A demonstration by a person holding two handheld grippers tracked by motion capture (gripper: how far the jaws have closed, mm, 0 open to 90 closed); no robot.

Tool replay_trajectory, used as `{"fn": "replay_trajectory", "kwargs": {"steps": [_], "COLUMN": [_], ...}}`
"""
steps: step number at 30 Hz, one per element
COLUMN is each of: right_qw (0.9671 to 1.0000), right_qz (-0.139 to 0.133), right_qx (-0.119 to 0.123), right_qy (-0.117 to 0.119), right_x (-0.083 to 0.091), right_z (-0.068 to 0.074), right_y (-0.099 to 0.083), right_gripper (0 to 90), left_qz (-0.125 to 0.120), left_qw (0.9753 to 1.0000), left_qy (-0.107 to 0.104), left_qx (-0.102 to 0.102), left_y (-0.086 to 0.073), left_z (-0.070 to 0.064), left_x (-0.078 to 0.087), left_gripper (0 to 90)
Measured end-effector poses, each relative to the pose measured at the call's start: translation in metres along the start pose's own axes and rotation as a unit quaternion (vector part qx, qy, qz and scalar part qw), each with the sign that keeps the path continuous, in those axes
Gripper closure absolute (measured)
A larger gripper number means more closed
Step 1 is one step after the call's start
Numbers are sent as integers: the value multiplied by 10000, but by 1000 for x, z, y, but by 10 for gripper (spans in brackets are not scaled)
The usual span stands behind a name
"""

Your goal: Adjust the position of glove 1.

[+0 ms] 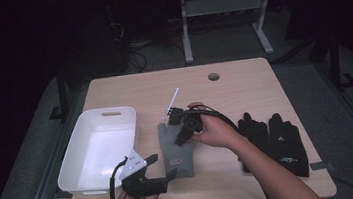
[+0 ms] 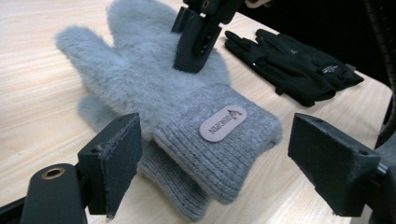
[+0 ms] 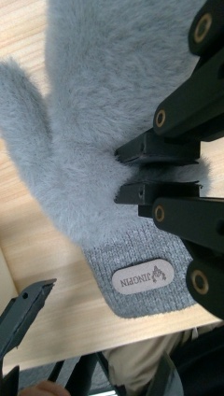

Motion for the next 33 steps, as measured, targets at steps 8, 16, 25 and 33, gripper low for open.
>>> {"fn": "replay_trajectory", "kwargs": {"steps": [8,16,25,33], "right_qw": [9999,9968,9950,9814], "right_qz": [-119,-673,-711,-1210], "right_qx": [-16,-403,-682,-1449], "right_qy": [-102,-154,-156,-355], "right_x": [-13,-4,-17,-2], "right_z": [-8,-18,-26,-56], "right_y": [-1,-7,-23,-32], "right_gripper": [662,729,591,368], "left_qz": [100,170,224,253], "left_qw": [9999,9998,9997,9996], "left_qy": [-83,-64,10,51], "left_qx": [3,34,138,97], "left_y": [-2,-4,-7,-7], "left_z": [-1,-1,0,-1], "left_x": [-3,-6,-5,-6], "left_gripper": [238,282,319,308]}}
Point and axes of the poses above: each handheld gripper's, and its own axes: x roughly backward along the jaws, y roughly out of its top, z roughly to its left, the point moved 6 cm from there along -x, roughly forward along the jaws, and after that the axes turned 9 degrees about -z, right-handed, at the moved point
